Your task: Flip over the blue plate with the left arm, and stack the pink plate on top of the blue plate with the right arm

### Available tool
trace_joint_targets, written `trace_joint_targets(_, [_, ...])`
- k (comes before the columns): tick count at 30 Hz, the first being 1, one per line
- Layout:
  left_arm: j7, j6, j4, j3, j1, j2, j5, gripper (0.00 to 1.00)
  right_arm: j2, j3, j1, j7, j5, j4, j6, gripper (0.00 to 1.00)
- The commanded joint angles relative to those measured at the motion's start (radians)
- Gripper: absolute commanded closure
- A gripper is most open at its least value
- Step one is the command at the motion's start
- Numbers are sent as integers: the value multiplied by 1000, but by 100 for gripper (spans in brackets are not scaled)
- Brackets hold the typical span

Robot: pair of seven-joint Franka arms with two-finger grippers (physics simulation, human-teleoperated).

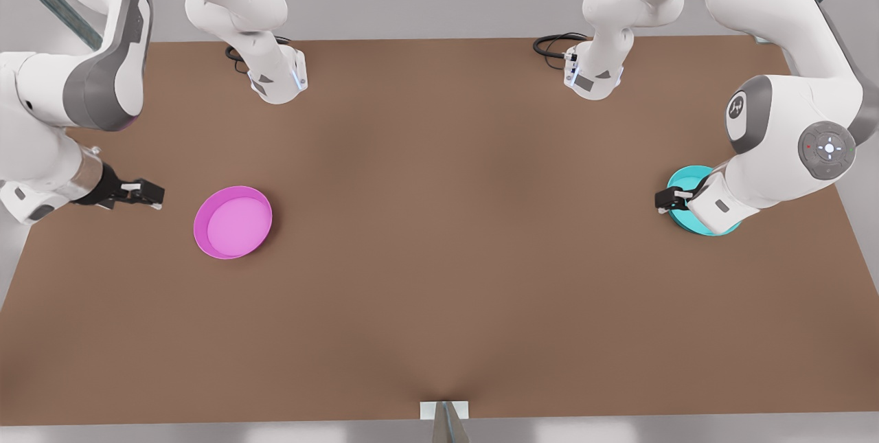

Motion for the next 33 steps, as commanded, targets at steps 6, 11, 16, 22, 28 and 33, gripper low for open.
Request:
trace_joint_targets(6, [15, -18, -77, 199, 6, 15, -227, 0, 0, 15, -4, -3, -1, -24, 1, 0])
trace_joint_targets(11, [383, 113, -370, 503, 5, 1, -434, 0, -25, 32, -4, -1, -6, -90, 45, 0])
trace_joint_targets(16, [654, 215, -455, 601, 104, 113, -485, 0, -23, 28, -9, -1, -21, -90, 39, 0])
trace_joint_targets(22, [983, 385, -486, 601, 250, 248, -546, 0, -19, 28, -9, 0, -21, -96, 33, 0])
trace_joint_targets(28, [1081, 476, -485, 601, 293, 327, -580, 0, -42, 26, -7, -1, -27, -136, 50, 0])
trace_joint_targets(33, [1092, 477, -485, 600, 328, 379, -620, 0, -42, 26, -9, 0, -26, -135, 50, 0])
